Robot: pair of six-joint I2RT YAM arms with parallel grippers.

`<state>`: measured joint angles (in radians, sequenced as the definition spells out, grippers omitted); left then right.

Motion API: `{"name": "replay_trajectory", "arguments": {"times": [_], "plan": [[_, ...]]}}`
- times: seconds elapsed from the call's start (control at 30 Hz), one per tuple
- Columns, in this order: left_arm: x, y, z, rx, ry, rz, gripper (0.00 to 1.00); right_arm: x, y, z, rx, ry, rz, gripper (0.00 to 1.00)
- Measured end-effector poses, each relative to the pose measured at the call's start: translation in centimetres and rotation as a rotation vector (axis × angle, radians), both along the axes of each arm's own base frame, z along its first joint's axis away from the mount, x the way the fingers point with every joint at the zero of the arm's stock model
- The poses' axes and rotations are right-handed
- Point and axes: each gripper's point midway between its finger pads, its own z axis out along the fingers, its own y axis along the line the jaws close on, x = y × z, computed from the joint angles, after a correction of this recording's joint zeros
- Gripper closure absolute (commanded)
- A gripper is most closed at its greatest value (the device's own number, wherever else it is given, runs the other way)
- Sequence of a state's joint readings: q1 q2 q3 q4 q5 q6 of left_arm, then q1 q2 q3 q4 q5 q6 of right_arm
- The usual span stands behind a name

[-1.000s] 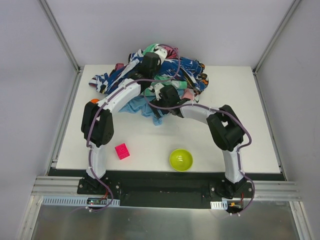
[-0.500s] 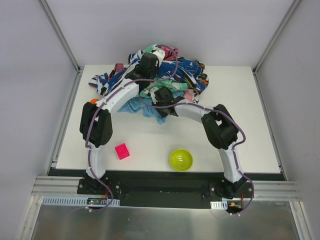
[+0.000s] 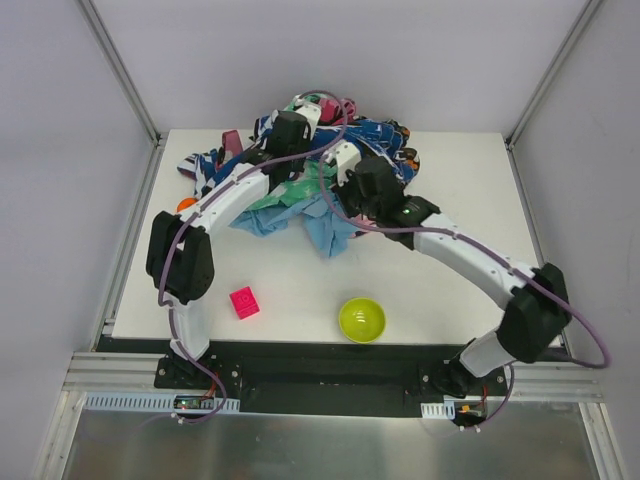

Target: Pick out a specific cloth from the pile

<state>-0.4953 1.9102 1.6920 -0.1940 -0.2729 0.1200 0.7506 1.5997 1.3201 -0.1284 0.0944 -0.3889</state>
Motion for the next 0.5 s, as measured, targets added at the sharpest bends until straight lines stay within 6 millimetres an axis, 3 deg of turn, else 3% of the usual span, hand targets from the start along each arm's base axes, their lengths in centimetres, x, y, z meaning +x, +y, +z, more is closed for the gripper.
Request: {"name": "replay_trajectory", "arguments": {"times": [0.07,0.3,0.5], "plan": [[-0.5,-0.1,0.1,-0.023,0.007,0.000,1.00,-1.1,-1.0,3.4,0.058,-0.054,-0.005,0.99],[-1.6,-0.9,-0.4,-0.107,0.052,-0.001,1.00,-3.7,-4.6,12.0,0.179,-0.216,-0.044,0.99],[-3.0,-2.1,-2.7,-0.183,0.133,-0.023,1.00,-3.3,-10.0,17.7,0.214,-0.308,-0.170,1.00]]}}
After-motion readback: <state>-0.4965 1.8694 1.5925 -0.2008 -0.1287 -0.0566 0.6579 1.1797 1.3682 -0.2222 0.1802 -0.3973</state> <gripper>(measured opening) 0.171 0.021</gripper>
